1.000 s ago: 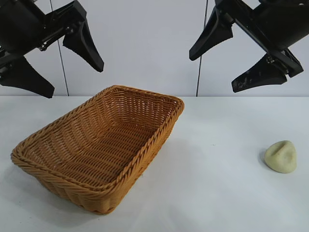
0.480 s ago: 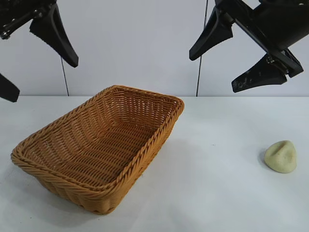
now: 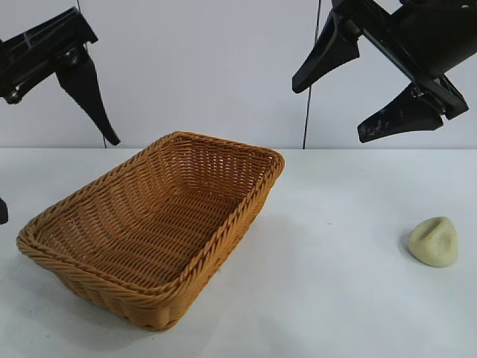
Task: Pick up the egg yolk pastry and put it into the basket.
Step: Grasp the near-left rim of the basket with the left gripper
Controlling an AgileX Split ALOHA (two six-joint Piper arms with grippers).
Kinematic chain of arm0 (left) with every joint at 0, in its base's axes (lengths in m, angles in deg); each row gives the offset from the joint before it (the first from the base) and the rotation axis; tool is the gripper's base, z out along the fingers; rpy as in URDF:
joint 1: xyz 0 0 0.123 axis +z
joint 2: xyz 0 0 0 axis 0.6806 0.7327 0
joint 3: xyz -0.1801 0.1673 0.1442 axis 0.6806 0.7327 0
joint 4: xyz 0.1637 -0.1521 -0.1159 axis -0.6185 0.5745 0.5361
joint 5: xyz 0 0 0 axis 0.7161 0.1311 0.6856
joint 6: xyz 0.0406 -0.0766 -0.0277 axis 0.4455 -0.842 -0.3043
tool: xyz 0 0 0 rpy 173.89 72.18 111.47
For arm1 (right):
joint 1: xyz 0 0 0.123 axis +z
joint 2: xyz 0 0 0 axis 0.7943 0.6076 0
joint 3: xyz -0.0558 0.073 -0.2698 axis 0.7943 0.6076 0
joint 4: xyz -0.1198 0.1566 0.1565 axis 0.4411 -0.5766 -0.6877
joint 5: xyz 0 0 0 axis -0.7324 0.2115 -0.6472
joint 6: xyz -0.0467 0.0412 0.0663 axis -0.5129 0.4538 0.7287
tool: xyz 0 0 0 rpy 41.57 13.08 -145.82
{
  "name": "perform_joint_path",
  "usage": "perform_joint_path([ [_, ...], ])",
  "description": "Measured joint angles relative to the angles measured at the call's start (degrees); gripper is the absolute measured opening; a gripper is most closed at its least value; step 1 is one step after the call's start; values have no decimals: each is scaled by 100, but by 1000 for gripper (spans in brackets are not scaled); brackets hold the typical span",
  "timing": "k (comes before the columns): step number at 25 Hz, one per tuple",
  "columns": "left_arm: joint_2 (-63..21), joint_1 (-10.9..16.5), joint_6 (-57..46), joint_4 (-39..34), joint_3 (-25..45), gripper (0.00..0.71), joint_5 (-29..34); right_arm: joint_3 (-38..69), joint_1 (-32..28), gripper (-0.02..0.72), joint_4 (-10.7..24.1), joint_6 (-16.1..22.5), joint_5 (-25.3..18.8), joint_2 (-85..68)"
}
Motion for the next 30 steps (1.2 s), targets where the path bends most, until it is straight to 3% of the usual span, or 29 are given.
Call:
perform_joint_path([
  [5, 242, -6, -1291, -414, 0, 696, -6, 0, 0, 695, -7, 0, 0, 0],
  [15, 1285, -6, -1489, -27, 0, 696, -139, 0, 0, 695, -7, 25, 0, 0],
  [23, 2267, -6, -1489, 256, 406, 696, -1660, 0, 0, 695, -7, 46, -16, 0],
  [30, 2384, -6, -1489, 475, 600, 687, -2108, 0, 0, 695, -7, 46, -45, 0],
])
